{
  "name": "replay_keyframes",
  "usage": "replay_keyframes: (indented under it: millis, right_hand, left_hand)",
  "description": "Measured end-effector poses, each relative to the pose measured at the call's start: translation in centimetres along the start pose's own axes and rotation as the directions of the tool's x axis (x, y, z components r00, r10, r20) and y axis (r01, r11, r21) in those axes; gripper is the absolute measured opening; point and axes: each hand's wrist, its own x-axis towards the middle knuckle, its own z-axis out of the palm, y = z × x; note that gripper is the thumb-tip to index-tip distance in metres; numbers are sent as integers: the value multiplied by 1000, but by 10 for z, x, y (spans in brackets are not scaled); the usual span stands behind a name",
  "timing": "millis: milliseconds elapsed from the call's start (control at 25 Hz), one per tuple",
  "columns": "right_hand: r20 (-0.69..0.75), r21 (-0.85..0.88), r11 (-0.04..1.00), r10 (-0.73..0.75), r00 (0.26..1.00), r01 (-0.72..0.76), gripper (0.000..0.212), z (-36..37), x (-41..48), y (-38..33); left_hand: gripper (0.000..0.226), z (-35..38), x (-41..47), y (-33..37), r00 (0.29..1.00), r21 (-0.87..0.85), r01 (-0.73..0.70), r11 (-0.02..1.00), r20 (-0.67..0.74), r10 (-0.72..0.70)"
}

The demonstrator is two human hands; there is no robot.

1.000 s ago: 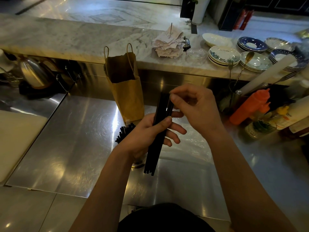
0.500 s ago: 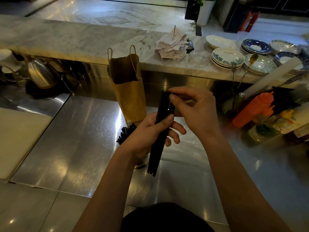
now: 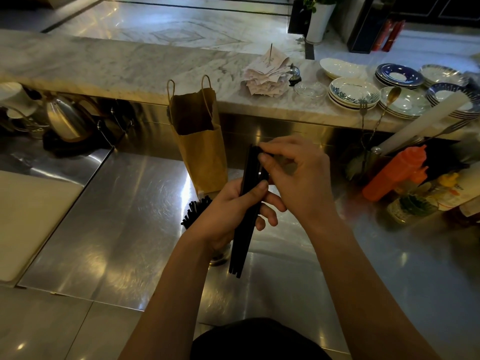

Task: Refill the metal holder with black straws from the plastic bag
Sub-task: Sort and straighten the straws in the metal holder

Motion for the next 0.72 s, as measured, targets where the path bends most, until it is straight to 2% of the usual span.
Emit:
replay_keyframes:
  millis: [240, 560, 720]
  right_hand:
    - [-50, 59, 990, 134, 990, -131, 15, -3, -1, 0]
    - [0, 141, 961, 239, 971, -237, 8, -9, 2, -6]
    - [47, 328, 888, 324, 945, -321, 5, -11, 2, -9]
  left_hand:
    - [26, 1, -3, 2, 1000, 10, 7, 1000, -6, -7]
    - [32, 0, 0, -2, 1000, 27, 18, 999, 8, -19]
    - [32, -1, 1, -3, 1000, 39, 3, 999, 31, -5]
